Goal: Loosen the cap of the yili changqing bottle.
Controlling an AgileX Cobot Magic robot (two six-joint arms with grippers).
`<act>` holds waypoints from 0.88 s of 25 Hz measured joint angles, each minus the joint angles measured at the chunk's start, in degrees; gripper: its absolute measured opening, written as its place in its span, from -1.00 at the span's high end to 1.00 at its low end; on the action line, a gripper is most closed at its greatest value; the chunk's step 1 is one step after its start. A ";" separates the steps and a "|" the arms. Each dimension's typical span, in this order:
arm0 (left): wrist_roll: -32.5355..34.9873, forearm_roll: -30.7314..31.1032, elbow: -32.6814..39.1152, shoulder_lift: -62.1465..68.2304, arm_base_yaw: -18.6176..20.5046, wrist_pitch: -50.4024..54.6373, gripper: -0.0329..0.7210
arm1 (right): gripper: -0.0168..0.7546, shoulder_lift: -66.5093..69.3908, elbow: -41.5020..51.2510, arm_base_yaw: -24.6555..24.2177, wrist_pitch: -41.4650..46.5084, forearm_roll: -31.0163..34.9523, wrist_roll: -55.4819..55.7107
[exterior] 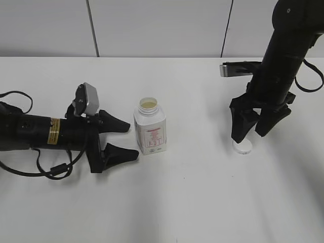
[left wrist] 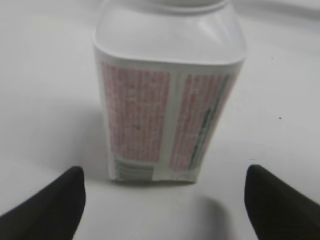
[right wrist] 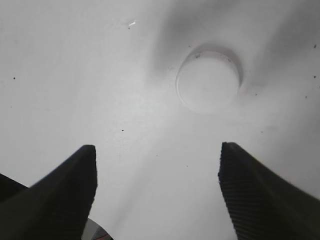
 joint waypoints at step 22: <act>-8.28 10.40 0.04 -29.66 3.54 26.29 -0.43 | -0.59 -0.27 -5.93 0.00 0.52 1.66 -1.71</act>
